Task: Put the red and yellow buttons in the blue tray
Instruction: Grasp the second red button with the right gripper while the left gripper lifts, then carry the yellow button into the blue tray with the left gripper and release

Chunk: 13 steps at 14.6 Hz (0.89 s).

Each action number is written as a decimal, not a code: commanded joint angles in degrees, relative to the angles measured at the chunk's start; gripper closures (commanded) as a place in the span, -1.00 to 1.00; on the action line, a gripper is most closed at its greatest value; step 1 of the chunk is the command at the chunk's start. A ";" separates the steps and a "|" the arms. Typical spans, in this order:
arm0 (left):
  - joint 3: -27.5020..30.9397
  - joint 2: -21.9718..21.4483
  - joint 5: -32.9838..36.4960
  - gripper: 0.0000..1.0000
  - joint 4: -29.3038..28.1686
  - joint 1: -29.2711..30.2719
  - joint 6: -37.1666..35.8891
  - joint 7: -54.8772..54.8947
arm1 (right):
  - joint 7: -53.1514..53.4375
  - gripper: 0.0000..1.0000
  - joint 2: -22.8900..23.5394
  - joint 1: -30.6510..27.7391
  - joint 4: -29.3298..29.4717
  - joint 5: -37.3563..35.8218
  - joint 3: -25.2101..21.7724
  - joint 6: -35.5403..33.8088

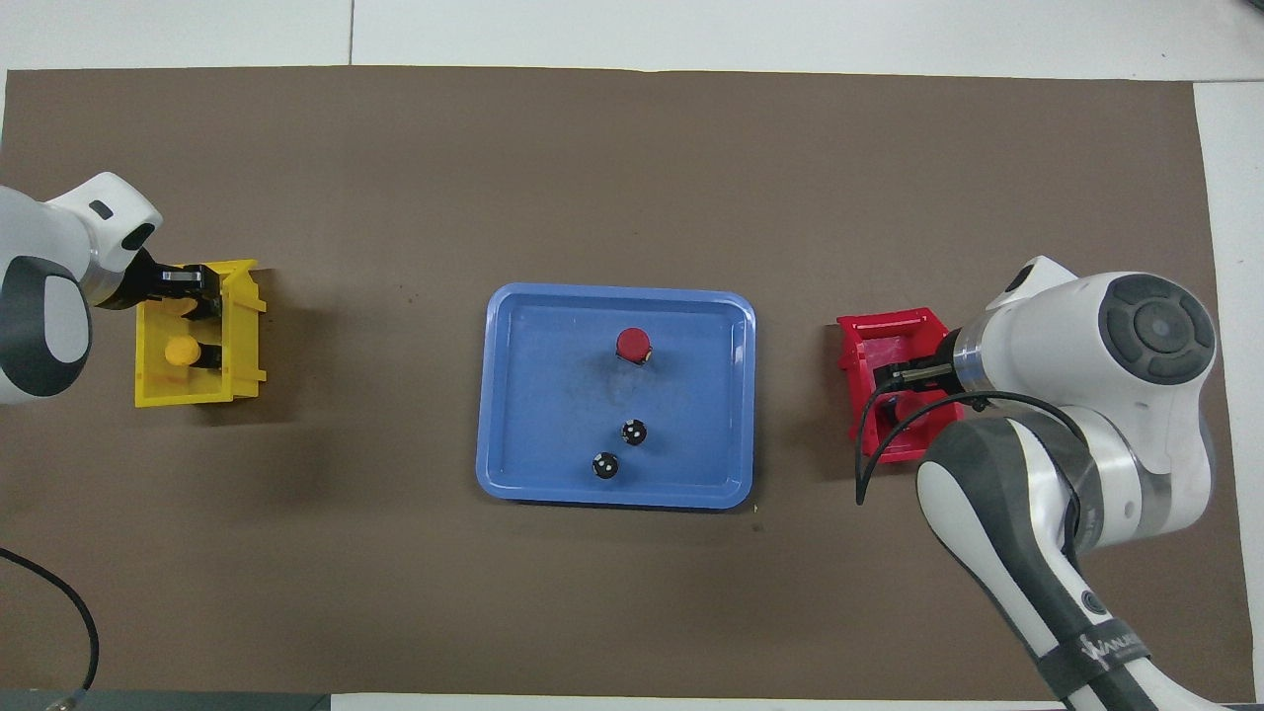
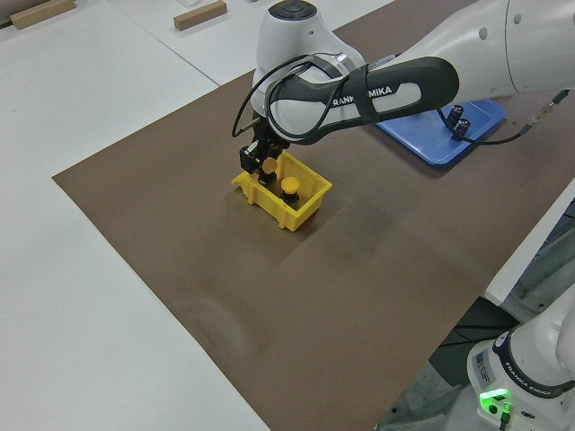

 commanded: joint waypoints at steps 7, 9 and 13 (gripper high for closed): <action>0.40 -0.49 -1.02 0.97 17.65 -11.23 -20.99 -15.94 | -1.73 -0.34 -0.50 -0.87 -6.14 1.16 0.75 8.41; 0.32 -3.04 -1.10 0.97 10.01 -18.00 -14.06 -23.79 | -1.73 -0.30 -0.33 -0.87 -6.94 1.16 0.75 8.85; 0.23 -2.18 -1.28 0.97 3.99 -30.57 -4.19 -36.45 | -1.73 -0.28 -0.50 -0.78 -10.45 1.16 0.75 12.10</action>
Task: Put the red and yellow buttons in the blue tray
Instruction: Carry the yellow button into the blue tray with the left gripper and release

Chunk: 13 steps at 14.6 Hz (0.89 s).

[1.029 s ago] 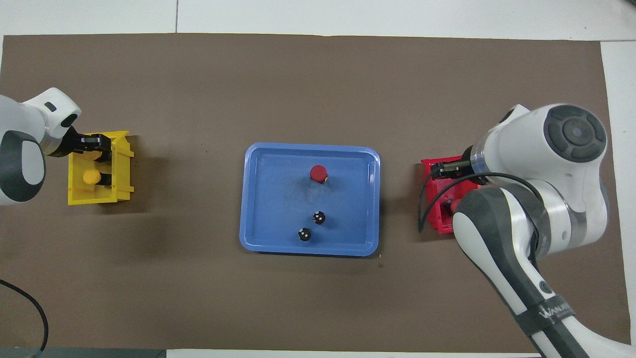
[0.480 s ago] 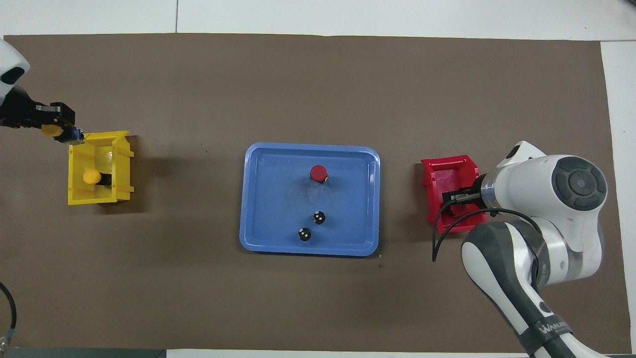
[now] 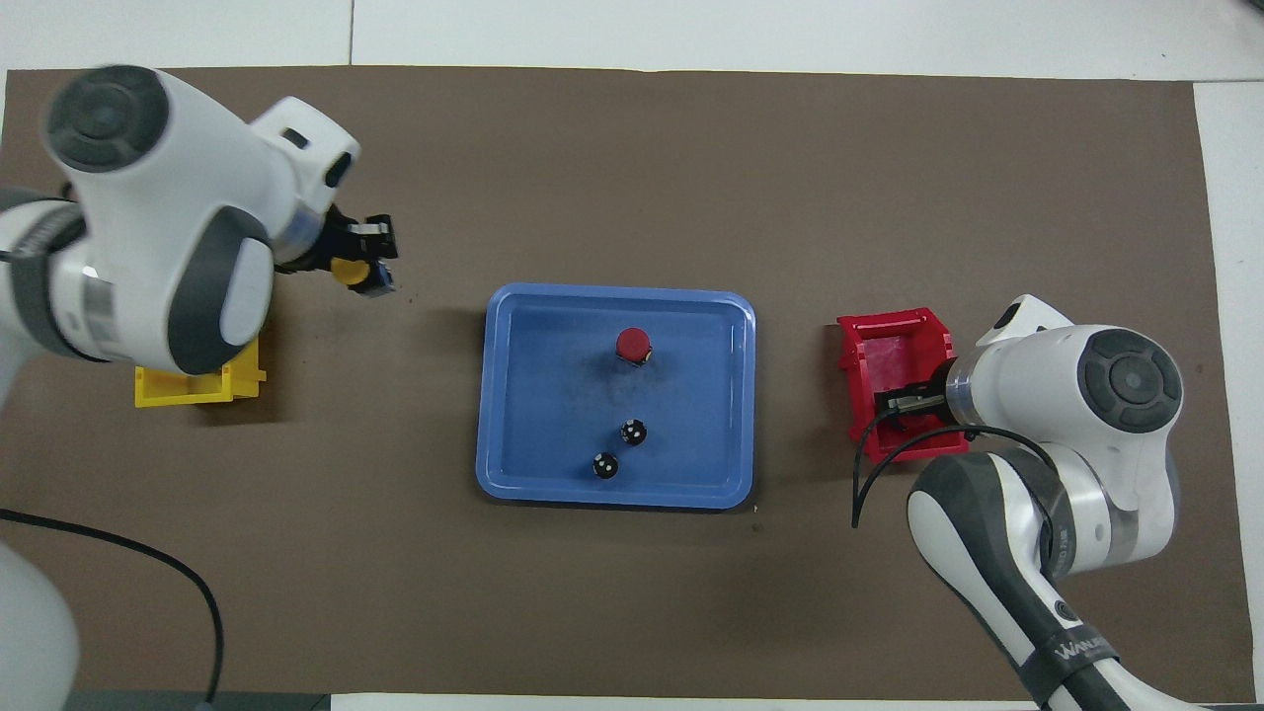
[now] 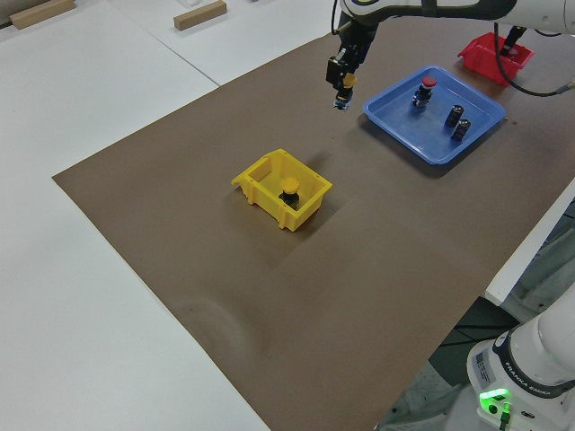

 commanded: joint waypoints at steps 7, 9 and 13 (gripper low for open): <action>1.08 3.05 -4.50 0.97 -4.39 -13.74 7.42 -6.63 | -1.46 0.29 -0.64 -0.16 -1.99 0.94 0.40 1.72; 1.08 4.99 -4.59 0.97 -4.13 -14.28 10.31 -8.03 | -1.46 0.36 0.32 0.62 2.30 0.85 0.40 -2.65; 1.08 5.52 -4.59 -0.55 -4.05 -14.37 9.89 -8.12 | -1.11 0.36 5.85 0.71 20.73 0.77 0.31 -20.04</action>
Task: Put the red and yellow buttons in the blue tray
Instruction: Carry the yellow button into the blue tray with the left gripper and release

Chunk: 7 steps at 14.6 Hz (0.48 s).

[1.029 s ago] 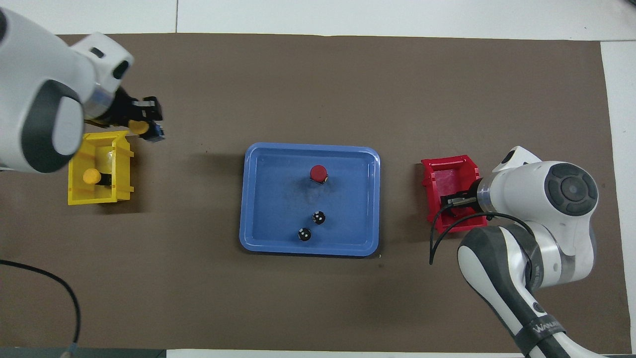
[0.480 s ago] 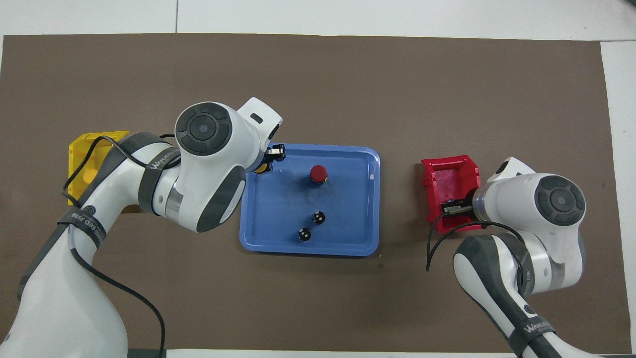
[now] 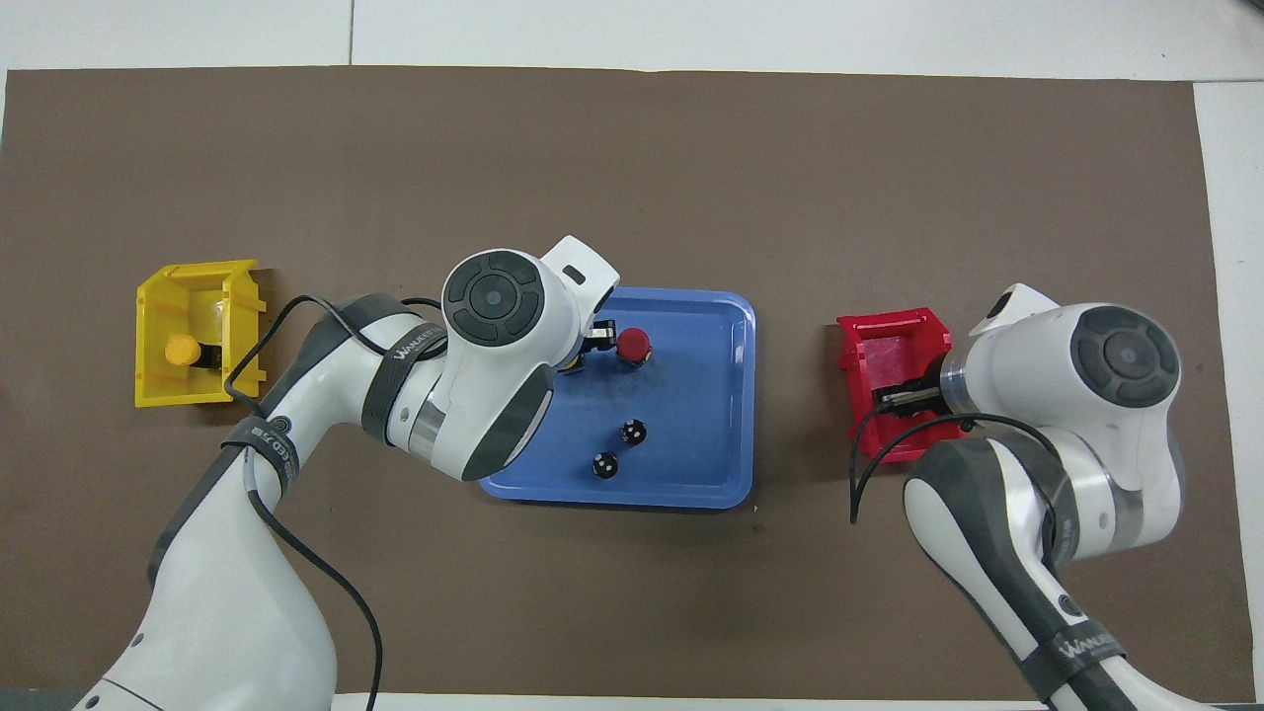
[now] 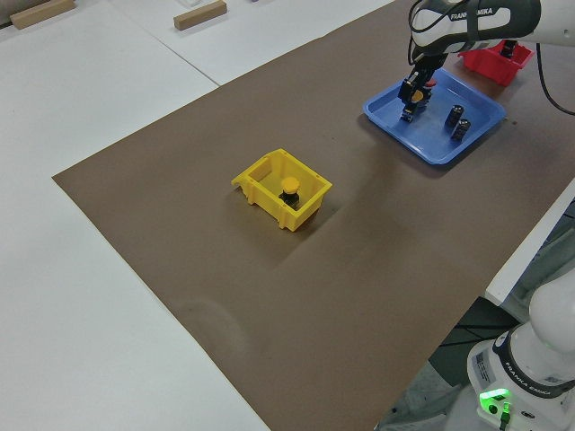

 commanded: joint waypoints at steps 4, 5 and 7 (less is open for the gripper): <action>1.57 -6.10 -1.35 -1.00 2.43 0.44 -12.51 0.70 | 8.54 0.41 9.63 3.94 21.78 1.01 0.30 -11.06; 2.10 -8.82 -1.35 -1.00 4.01 1.84 -17.61 0.97 | 12.49 0.46 10.34 5.35 23.01 1.01 0.30 -10.45; 2.28 -13.40 -0.91 -1.00 4.99 6.75 -24.15 7.43 | 18.48 0.47 12.35 8.78 24.69 2.93 0.30 -8.00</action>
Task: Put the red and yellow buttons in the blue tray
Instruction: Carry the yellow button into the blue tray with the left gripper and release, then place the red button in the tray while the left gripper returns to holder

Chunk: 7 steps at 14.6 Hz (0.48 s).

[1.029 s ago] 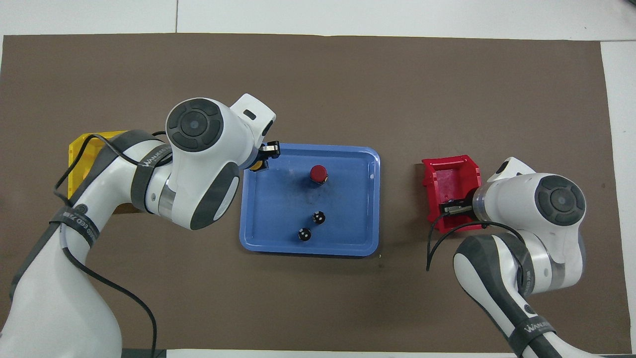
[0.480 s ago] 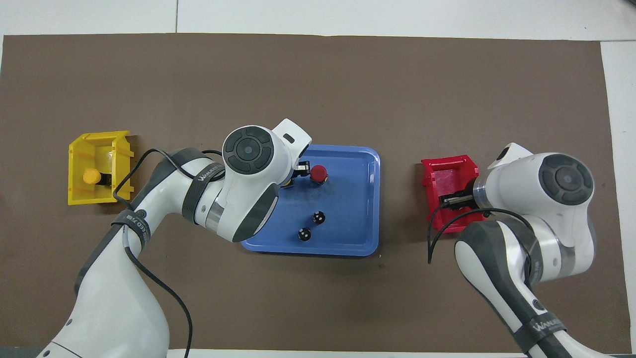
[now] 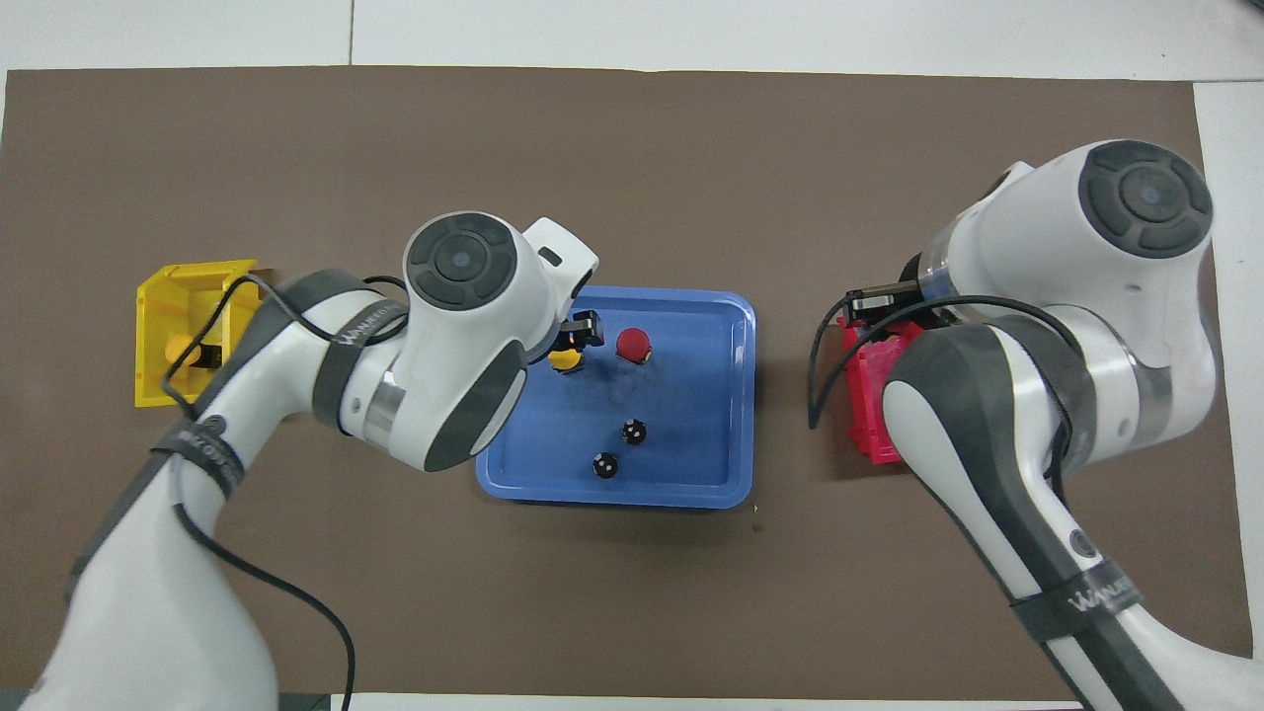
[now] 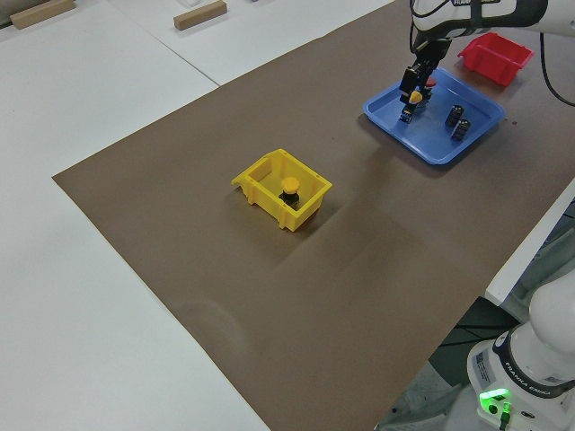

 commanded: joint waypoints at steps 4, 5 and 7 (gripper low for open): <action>1.52 -12.36 -0.33 -1.00 -0.72 21.24 -11.56 28.25 | 14.69 0.45 11.44 10.47 7.28 1.67 0.02 6.98; 1.52 -12.45 0.45 -1.00 -0.72 24.68 -11.65 31.43 | 15.58 0.44 13.04 11.36 7.82 -0.17 0.02 7.25; 1.35 -13.41 6.94 -1.00 -2.63 27.86 -10.17 34.27 | 16.64 0.40 14.28 12.51 6.43 -3.52 0.11 8.82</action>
